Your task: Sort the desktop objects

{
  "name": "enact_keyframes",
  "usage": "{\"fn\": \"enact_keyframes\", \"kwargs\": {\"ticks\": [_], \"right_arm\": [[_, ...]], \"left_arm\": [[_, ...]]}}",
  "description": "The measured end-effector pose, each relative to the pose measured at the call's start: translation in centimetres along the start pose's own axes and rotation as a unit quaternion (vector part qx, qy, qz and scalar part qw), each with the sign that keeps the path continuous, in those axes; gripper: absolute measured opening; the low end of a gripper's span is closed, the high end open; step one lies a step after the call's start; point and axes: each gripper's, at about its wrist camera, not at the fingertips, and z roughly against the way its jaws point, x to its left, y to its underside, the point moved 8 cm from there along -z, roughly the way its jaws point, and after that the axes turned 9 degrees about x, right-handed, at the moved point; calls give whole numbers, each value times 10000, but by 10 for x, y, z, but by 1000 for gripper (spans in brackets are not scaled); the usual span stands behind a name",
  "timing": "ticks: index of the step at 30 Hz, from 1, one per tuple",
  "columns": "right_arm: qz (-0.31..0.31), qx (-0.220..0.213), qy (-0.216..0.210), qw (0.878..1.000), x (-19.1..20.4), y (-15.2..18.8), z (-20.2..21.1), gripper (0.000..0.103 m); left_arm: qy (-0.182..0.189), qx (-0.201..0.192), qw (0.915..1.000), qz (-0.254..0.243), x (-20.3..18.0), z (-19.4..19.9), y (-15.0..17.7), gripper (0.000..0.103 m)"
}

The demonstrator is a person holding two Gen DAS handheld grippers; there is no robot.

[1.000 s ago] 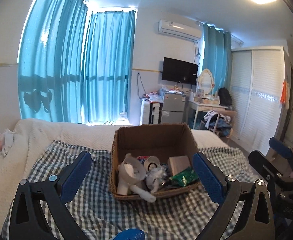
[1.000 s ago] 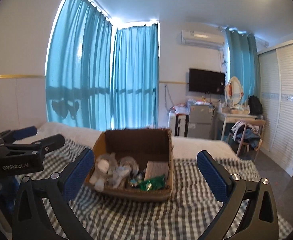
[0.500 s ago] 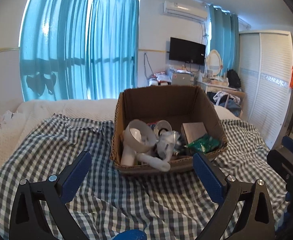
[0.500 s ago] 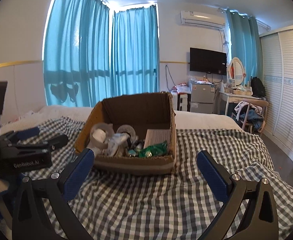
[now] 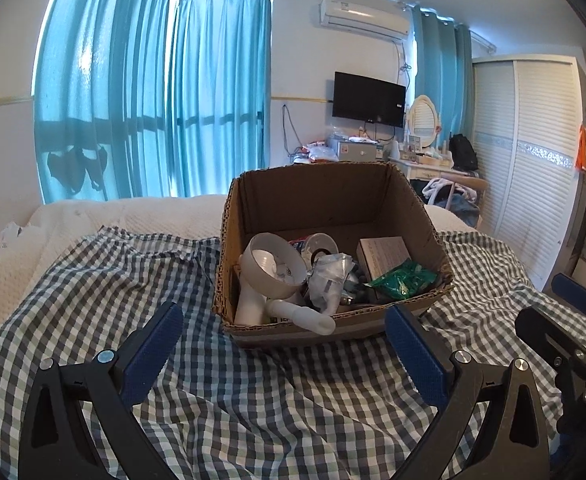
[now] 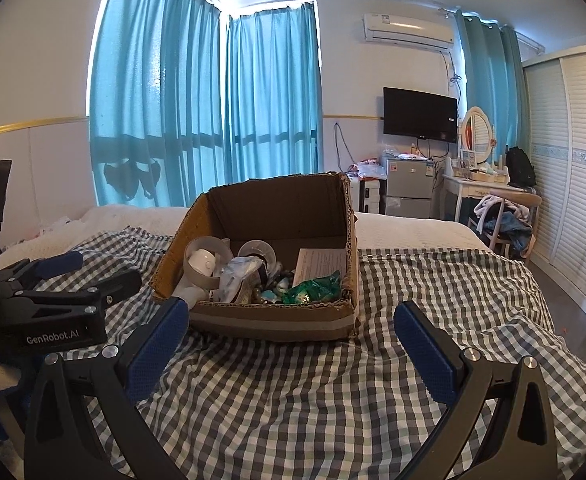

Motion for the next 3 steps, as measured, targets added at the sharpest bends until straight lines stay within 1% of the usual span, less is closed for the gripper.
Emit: {"fn": "enact_keyframes", "kwargs": {"ticks": [3], "right_arm": [[-38,13,13,10000,-1,1,0,103]], "left_arm": [[-11,62,10000,-16,-1,-1,1,103]]}}
